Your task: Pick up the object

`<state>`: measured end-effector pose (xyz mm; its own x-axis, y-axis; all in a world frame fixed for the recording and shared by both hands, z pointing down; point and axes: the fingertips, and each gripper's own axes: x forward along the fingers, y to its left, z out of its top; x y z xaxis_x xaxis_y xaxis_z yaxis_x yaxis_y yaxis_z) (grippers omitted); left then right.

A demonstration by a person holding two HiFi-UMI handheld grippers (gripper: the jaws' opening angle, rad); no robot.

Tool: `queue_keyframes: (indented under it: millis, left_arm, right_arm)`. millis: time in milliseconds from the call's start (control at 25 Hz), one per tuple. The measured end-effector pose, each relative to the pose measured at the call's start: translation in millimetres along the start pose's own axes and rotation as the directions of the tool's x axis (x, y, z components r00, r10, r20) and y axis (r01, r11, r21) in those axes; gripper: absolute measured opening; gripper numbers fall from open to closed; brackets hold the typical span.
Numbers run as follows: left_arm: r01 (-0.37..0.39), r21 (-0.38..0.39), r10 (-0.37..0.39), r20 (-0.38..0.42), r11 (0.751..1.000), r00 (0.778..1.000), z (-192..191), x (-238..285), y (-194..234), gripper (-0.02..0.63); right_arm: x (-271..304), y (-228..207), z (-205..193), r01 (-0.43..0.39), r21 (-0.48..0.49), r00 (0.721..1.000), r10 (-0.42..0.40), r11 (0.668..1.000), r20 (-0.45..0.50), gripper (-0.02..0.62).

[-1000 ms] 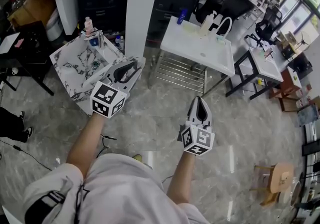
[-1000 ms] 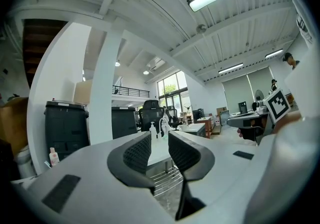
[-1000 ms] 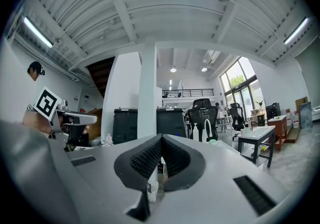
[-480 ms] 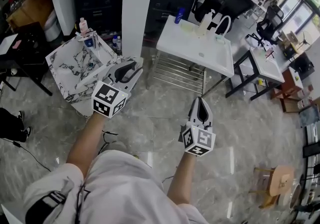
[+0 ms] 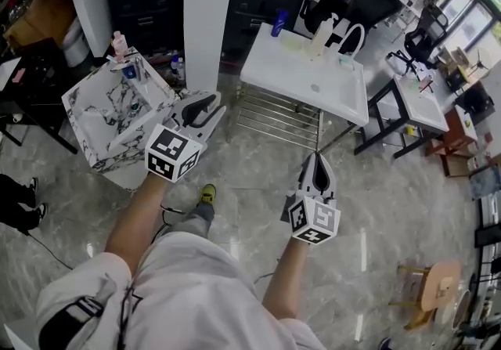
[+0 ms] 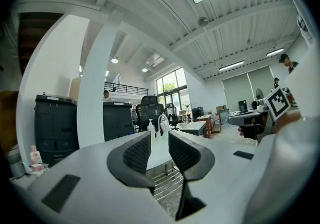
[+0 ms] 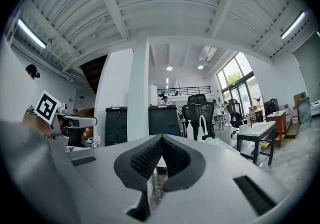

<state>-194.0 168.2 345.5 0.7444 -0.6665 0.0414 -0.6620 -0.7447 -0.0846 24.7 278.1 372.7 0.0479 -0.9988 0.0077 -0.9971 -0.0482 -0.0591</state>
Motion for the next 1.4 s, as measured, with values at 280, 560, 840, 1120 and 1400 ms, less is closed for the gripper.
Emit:
queue_keyframes:
  millis: [280, 560, 840, 1120, 1400]
  left_arm:
    - [0.031, -0.024, -0.032, -0.023, 0.999, 0.999, -7.8, 82.7, 40.9, 0.104]
    - [0.077, -0.028, -0.077, -0.025, 0.997, 0.997, 0.7, 181.0, 95.0, 0.104]
    - [0.078, -0.035, -0.080, -0.030, 0.996, 0.996, -9.8, 253.1, 162.5, 0.104]
    - [0.088, -0.050, -0.090, -0.025, 0.995, 0.996, -12.8, 304.3, 204.0, 0.104]
    - [0.119, -0.054, -0.121, -0.031, 0.991, 0.992, -18.1, 350.6, 211.8, 0.104]
  right_arm:
    - [81.2, -25.9, -0.5, 0.024, 0.014, 1.000, -0.023, 1.000, -0.019, 0.006]
    - [183.6, -57.6, 13.3, 0.066, 0.017, 0.997, -0.065, 0.998, -0.033, 0.006]
    - [287.9, -63.9, 14.7, 0.064, 0.007, 0.998, -0.064, 0.998, -0.027, 0.006]
    - [347.7, -71.7, 15.6, 0.080, 0.014, 0.997, -0.079, 0.997, -0.024, 0.006]
    - [380.7, -95.5, 14.0, 0.111, 0.013, 0.993, -0.110, 0.994, -0.029, 0.006]
